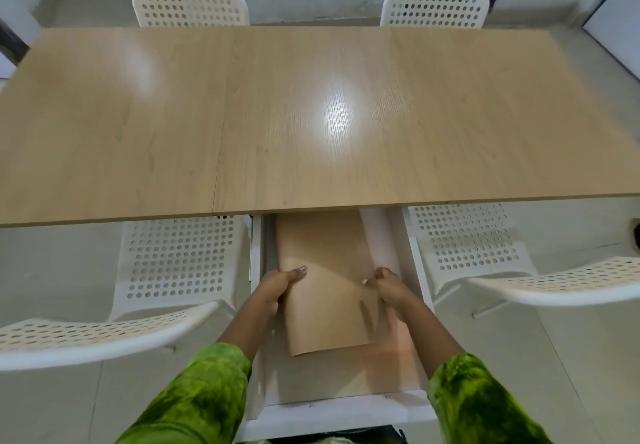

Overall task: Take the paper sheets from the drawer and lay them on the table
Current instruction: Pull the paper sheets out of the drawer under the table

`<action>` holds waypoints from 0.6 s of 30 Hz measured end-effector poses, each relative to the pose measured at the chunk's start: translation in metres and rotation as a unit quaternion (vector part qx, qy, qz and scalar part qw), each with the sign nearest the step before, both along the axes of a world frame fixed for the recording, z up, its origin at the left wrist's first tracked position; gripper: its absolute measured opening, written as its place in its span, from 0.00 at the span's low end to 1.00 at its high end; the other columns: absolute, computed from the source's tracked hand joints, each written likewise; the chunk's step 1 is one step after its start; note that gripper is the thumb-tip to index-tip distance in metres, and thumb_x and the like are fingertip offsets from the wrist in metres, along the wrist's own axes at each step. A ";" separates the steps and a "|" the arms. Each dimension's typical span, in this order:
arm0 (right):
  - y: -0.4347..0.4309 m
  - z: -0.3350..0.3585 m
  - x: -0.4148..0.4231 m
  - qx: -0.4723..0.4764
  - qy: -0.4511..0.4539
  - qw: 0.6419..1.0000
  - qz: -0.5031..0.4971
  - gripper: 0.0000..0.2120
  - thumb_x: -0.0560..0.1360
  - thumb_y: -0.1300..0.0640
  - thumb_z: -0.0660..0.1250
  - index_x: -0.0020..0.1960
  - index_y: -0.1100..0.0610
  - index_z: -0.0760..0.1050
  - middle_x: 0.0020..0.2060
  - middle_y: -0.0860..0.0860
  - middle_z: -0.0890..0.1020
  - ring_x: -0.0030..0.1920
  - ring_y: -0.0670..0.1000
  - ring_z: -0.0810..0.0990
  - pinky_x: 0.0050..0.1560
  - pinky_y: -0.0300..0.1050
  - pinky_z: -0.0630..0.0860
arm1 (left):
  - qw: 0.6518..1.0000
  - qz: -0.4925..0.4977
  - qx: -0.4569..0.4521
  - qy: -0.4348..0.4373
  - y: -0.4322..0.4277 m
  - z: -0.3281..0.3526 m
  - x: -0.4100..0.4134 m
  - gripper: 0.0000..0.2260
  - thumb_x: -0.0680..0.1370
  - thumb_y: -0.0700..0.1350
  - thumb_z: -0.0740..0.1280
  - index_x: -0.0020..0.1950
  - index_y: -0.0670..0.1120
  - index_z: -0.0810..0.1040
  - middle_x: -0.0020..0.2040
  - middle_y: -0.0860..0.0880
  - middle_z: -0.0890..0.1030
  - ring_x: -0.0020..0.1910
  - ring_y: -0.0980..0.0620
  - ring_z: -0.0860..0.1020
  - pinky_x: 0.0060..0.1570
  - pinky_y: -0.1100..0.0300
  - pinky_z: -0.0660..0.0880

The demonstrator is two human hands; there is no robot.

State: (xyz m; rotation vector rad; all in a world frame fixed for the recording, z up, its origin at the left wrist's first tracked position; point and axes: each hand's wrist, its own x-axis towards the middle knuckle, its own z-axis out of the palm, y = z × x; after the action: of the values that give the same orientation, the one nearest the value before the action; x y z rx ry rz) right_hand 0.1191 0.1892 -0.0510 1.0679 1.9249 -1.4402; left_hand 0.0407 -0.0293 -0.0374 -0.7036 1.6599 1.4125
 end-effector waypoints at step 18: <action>0.023 0.125 0.031 -0.164 0.148 0.975 0.026 0.08 0.72 0.69 0.65 0.44 0.58 0.77 0.42 0.57 0.83 0.42 0.55 0.81 0.50 0.52 0.79 | 0.972 -0.150 -0.060 0.173 0.060 0.135 0.074 0.30 0.77 0.53 0.64 0.75 0.45 0.58 0.76 0.45 0.59 0.73 0.45 0.61 0.67 0.51 0.63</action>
State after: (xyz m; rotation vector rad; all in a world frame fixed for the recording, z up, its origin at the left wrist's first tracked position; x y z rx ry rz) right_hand 0.1504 0.2119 0.0738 0.6775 1.8004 -1.8931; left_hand 0.1145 0.0305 0.0979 -0.2591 2.0381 1.2748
